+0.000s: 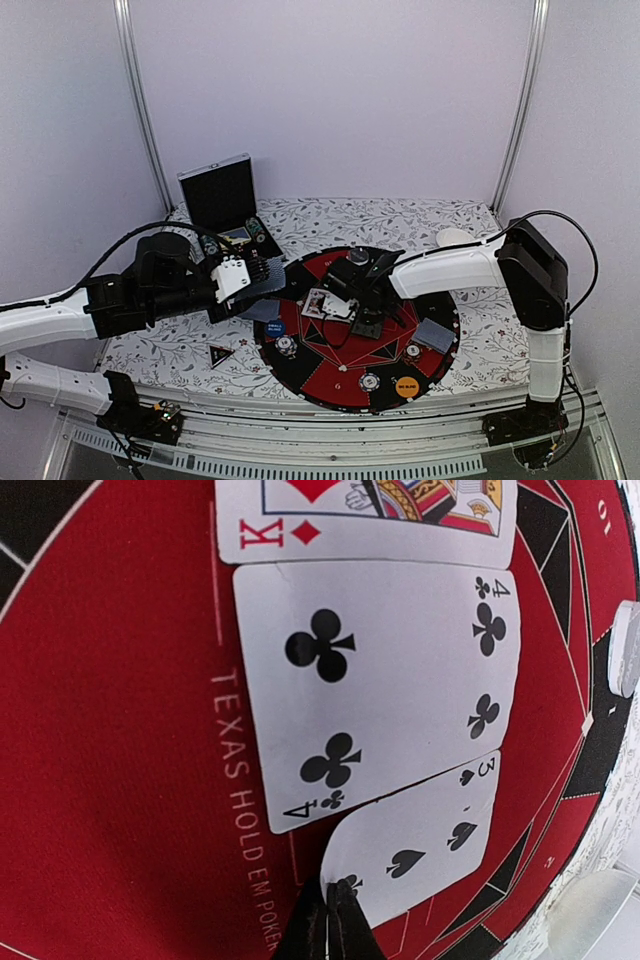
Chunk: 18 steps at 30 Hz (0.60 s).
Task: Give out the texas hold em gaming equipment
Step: Flop the poker card in the community card area.
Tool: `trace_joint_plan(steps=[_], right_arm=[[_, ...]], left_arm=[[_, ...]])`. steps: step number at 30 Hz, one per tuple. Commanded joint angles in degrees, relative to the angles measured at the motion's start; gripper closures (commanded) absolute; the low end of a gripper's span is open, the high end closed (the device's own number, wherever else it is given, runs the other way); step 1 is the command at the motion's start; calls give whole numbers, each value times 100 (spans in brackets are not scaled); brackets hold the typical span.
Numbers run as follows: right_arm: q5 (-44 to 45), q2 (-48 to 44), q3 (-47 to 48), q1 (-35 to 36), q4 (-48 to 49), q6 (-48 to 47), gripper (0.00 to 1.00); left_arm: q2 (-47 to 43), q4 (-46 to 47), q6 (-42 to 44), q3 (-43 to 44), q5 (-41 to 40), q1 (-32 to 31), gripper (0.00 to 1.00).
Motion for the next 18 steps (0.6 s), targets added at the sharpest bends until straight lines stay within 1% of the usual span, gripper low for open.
trace_joint_plan(steps=[1,6,8,10,13,18], right_arm=[[-200,147,136,75,-167,118,96],[-218,151,136,102,-236,151,94],[-226,159,137,101,-256,163,92],[-235,160,151,102,-264,177,88],[-273,139,198,111,-278,196,79],[-351,54,167,138,-266,199,67]], left_arm=[[-22,156,21,7,32,-34,47],[-24,162,21,7,28,-36,47],[-21,154,21,7,37,-36,47],[-19,154,21,7,41,-31,46],[-12,147,21,7,41,-36,47],[-24,150,21,7,33,-30,46]])
